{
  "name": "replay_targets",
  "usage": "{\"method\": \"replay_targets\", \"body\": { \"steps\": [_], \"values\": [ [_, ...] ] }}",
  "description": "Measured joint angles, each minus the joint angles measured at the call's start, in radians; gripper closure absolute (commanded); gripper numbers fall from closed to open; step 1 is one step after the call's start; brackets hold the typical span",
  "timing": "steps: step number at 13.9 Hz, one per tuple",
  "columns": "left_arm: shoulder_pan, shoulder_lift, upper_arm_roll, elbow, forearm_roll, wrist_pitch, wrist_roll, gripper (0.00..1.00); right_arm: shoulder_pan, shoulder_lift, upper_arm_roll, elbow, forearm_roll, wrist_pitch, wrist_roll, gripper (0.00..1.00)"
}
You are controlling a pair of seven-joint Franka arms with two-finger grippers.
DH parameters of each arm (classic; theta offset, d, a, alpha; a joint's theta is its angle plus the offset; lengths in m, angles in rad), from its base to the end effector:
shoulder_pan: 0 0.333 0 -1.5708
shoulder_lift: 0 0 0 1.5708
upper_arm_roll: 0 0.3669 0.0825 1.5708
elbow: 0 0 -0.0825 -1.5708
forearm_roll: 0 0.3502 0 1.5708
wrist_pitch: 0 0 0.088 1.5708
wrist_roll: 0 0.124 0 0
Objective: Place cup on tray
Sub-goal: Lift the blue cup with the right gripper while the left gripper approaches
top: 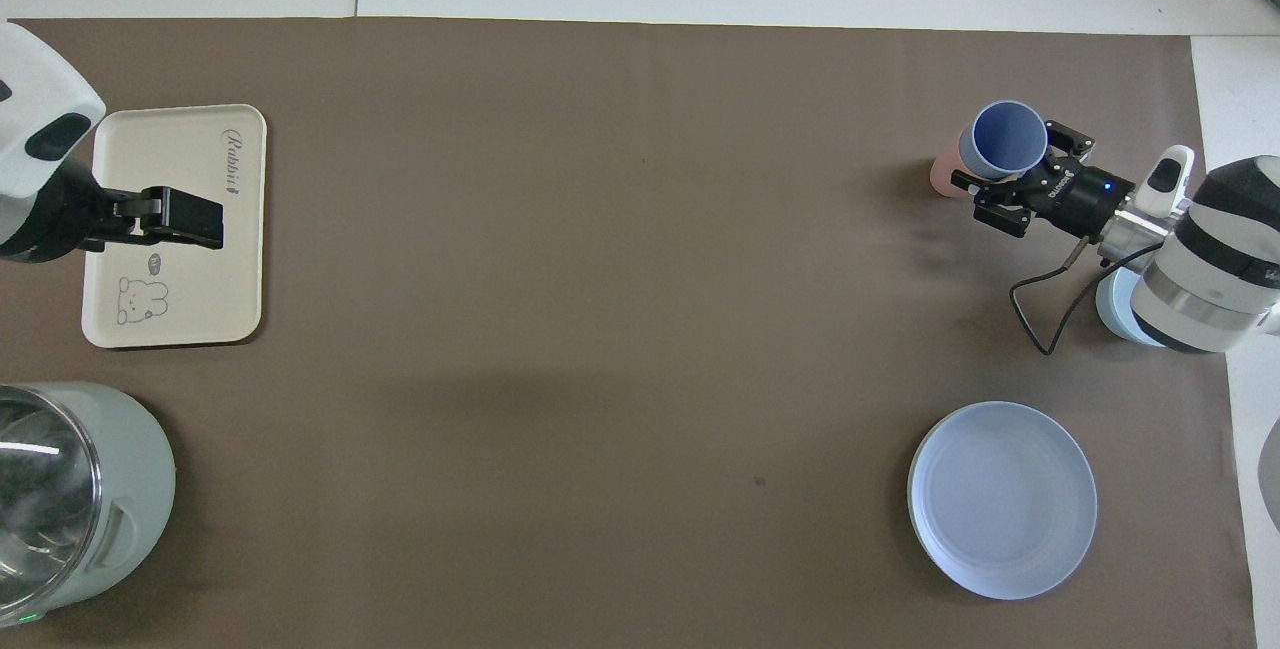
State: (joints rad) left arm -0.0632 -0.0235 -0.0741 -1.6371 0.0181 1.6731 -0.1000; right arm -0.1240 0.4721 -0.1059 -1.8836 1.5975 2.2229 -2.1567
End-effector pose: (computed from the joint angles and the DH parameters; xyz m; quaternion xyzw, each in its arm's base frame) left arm 0.5178 -0.0700 0.6506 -0.9993 0.0193 -0.0307 0.0063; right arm 0.6443 -0.0968 0.3307 -0.7903 -0.3173 -0.4723 0.2273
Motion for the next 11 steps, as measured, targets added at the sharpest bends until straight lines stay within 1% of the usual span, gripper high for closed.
{"method": "replay_targets", "body": {
  "steps": [4, 6, 8, 9, 11],
  "values": [
    [-0.008, 0.000, 0.000, -0.002, -0.023, 0.012, -0.010, 0.04, 0.009, 0.000, 0.001, 0.020, -0.001, 0.005, 0.009, 1.00],
    [-0.008, 0.000, 0.000, -0.003, -0.062, 0.030, -0.043, 0.04, 0.041, -0.019, 0.002, 0.037, -0.046, 0.068, 0.046, 1.00],
    [-0.015, 0.000, -0.002, -0.005, -0.137, 0.072, -0.087, 0.05, 0.083, -0.076, 0.002, 0.046, -0.184, 0.111, 0.198, 1.00],
    [-0.028, 0.000, -0.002, -0.008, -0.174, 0.090, -0.117, 0.08, 0.099, -0.115, 0.002, 0.049, -0.276, 0.118, 0.292, 1.00],
    [-0.067, 0.001, -0.003, -0.018, -0.230, 0.129, -0.186, 0.09, 0.123, -0.188, 0.003, 0.050, -0.471, 0.118, 0.454, 1.00]
  ]
}}
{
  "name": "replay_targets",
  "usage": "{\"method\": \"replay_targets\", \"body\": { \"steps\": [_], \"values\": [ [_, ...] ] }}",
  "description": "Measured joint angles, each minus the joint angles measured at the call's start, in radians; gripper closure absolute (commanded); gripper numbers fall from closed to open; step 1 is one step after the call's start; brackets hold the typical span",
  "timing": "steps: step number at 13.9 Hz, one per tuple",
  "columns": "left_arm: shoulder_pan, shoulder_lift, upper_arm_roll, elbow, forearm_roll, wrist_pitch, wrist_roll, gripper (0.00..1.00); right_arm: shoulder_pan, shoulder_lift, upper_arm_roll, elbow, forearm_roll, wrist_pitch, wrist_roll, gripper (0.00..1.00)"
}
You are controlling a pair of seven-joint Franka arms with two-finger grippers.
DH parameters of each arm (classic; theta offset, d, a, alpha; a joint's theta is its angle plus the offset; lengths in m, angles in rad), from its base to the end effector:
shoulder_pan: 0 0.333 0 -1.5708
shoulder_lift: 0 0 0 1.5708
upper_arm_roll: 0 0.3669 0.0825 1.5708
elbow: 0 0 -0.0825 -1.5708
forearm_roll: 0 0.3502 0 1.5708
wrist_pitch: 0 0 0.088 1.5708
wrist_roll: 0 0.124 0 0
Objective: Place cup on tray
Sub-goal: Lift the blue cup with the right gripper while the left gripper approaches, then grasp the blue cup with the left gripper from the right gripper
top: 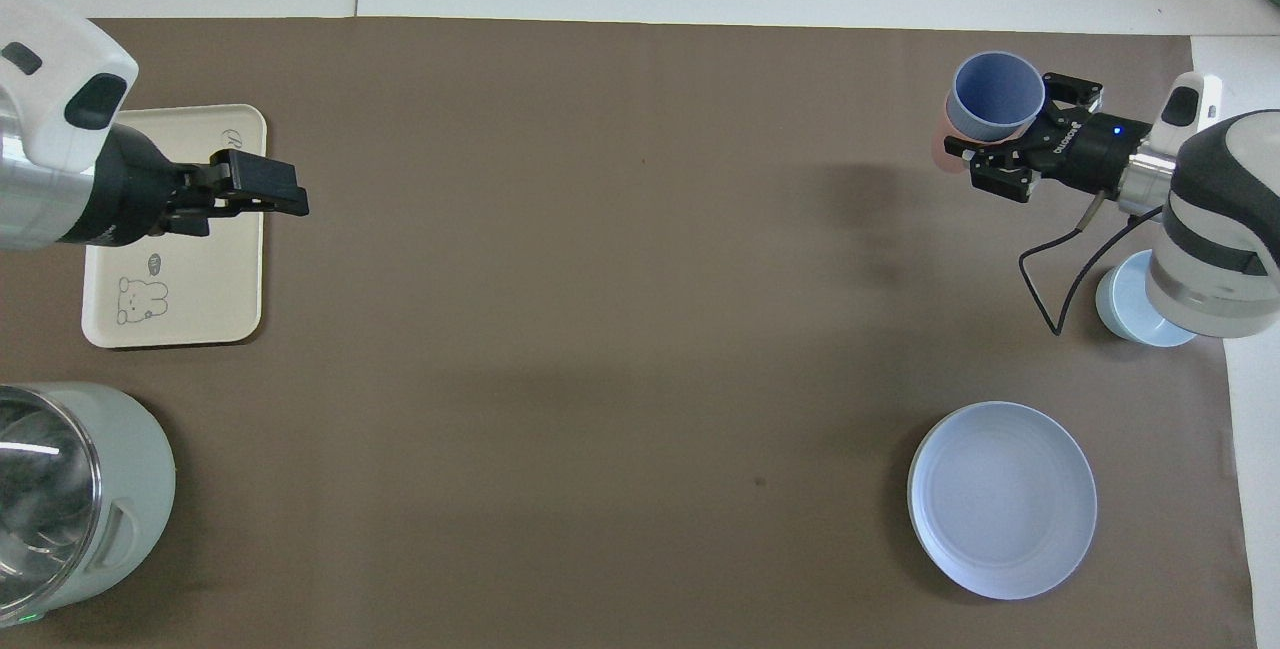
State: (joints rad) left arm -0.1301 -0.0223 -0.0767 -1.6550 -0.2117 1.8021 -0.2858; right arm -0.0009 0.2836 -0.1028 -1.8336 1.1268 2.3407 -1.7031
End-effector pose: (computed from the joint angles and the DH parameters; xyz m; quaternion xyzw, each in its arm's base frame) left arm 0.5209 -0.1314 0.6571 0.9896 0.0545 0.0563 0.1210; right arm 0.6450 -0.0355 0.4629 -0.8219 -0.3820 -0.3838 0.1768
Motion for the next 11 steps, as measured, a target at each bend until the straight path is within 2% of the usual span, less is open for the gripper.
{"method": "replay_targets", "body": {
  "steps": [3, 5, 8, 11],
  "values": [
    [-0.102, 0.023, -0.003, -0.017, -0.072, 0.134, -0.153, 0.12, 0.052, -0.098, 0.002, -0.002, -0.240, -0.005, 0.211, 1.00],
    [-0.183, 0.056, -0.005, -0.018, -0.147, 0.213, -0.200, 0.19, 0.117, -0.136, 0.003, -0.003, -0.389, -0.006, 0.357, 1.00],
    [-0.290, 0.101, -0.006, -0.018, -0.273, 0.346, -0.212, 0.23, 0.232, -0.161, 0.005, -0.003, -0.618, -0.014, 0.567, 1.00],
    [-0.405, 0.181, -0.006, -0.009, -0.291, 0.533, -0.275, 0.30, 0.340, -0.166, 0.007, -0.004, -0.826, -0.022, 0.746, 1.00]
  ]
}}
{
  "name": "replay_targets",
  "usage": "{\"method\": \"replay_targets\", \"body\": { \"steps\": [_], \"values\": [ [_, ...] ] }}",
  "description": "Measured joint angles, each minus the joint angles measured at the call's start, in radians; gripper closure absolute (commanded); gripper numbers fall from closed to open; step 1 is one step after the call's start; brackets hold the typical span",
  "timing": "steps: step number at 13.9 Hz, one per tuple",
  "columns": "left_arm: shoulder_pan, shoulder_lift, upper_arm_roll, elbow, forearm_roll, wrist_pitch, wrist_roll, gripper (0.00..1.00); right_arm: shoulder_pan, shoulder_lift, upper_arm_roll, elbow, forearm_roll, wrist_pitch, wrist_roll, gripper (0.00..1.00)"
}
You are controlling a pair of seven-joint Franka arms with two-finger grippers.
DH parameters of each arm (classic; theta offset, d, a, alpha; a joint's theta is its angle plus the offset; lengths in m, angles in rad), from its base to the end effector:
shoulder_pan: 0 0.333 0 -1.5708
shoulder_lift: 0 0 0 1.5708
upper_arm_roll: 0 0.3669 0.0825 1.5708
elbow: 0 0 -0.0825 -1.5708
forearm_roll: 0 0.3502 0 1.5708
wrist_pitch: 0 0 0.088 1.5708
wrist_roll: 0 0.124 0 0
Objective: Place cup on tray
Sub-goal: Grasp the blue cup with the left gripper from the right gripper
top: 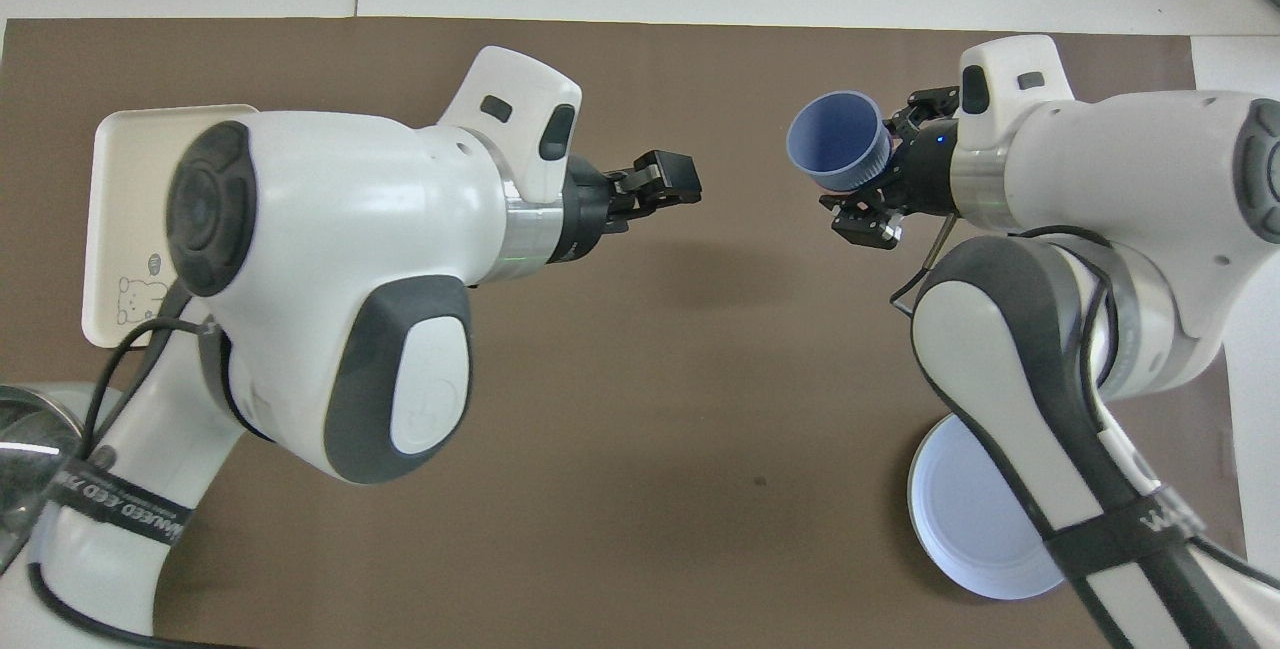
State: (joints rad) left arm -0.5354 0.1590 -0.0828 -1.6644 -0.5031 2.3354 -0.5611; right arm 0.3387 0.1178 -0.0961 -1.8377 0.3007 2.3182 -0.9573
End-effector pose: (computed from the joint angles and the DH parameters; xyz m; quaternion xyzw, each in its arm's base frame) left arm 0.5140 -0.3771 0.6135 0.9385 0.0965 0.0792 0.3218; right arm 0.5866 0.1576 0.5495 -0.8478 -0.4843 -0.2100 0.0508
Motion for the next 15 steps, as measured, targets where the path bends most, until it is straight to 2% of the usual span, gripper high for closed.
{"method": "replay_targets", "body": {
  "steps": [4, 8, 10, 12, 15],
  "values": [
    [-0.080, 0.091, 0.000, 0.028, -0.001, 0.161, -0.033, 0.38, 0.036, -0.006, 0.000, 0.000, -0.126, -0.051, 0.040, 1.00],
    [-0.114, 0.145, 0.001, 0.037, -0.001, 0.220, -0.038, 0.42, 0.040, -0.011, 0.000, -0.001, -0.185, -0.060, 0.040, 1.00],
    [-0.127, 0.178, 0.001, 0.049, -0.001, 0.244, -0.053, 0.48, 0.041, -0.011, 0.000, -0.005, -0.210, -0.065, 0.040, 1.00],
    [-0.135, 0.207, 0.001, 0.074, -0.001, 0.250, -0.068, 0.56, 0.044, -0.012, 0.000, -0.005, -0.214, -0.065, 0.040, 1.00],
    [-0.144, 0.218, 0.001, 0.092, -0.001, 0.253, -0.078, 0.82, 0.054, -0.013, -0.001, -0.005, -0.216, -0.066, 0.040, 1.00]
  ]
}}
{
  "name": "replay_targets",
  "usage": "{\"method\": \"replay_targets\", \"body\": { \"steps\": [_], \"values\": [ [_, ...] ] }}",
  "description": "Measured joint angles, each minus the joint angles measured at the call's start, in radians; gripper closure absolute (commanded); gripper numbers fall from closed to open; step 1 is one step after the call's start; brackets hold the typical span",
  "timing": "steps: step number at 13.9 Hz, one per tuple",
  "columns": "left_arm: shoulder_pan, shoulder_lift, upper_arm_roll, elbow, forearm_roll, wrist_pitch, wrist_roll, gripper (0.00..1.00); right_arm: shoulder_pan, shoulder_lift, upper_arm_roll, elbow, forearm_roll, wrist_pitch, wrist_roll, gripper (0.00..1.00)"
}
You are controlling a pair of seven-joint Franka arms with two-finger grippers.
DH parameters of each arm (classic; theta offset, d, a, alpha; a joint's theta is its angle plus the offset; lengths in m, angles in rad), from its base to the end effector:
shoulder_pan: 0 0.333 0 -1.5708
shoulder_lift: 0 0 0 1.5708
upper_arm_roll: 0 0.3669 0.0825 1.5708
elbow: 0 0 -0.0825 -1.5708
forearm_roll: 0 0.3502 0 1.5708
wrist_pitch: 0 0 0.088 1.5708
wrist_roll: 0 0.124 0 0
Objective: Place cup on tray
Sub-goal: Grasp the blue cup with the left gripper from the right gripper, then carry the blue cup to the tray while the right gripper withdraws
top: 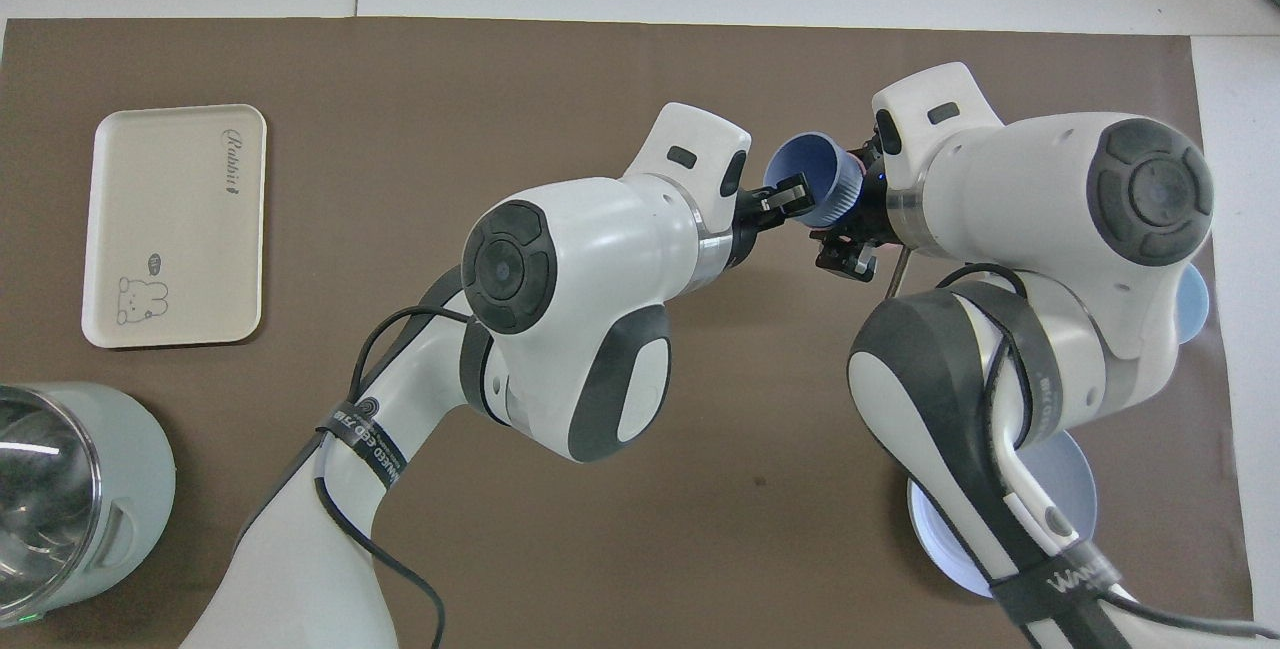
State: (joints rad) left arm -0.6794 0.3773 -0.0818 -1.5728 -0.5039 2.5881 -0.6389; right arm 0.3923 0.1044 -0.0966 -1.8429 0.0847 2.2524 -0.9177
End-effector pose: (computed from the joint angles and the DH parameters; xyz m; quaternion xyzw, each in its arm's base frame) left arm 0.5255 -0.4799 0.5429 0.9245 0.1111 0.0998 0.3508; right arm 0.5698 0.1797 0.5458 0.8230 0.5464 0.1545 0.0164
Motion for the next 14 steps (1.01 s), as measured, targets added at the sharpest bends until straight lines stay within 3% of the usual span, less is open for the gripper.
{"method": "replay_targets", "body": {
  "steps": [1, 2, 8, 14],
  "values": [
    [-0.001, 0.000, 0.000, 0.002, 0.000, 0.000, -0.002, 0.96, 0.003, 0.000, -0.001, 0.000, -0.002, 0.000, 0.000, 1.00],
    [-0.001, 0.001, 0.004, 0.003, 0.000, 0.000, -0.008, 1.00, 0.003, -0.001, -0.004, -0.001, -0.007, -0.001, 0.000, 1.00],
    [0.001, 0.005, 0.011, 0.028, 0.000, -0.034, -0.018, 1.00, 0.004, -0.005, -0.005, -0.003, -0.007, -0.004, 0.000, 1.00],
    [0.097, 0.035, 0.020, 0.231, -0.016, -0.352, -0.030, 1.00, 0.008, -0.010, -0.003, -0.004, -0.007, -0.004, 0.000, 1.00]
  ]
}}
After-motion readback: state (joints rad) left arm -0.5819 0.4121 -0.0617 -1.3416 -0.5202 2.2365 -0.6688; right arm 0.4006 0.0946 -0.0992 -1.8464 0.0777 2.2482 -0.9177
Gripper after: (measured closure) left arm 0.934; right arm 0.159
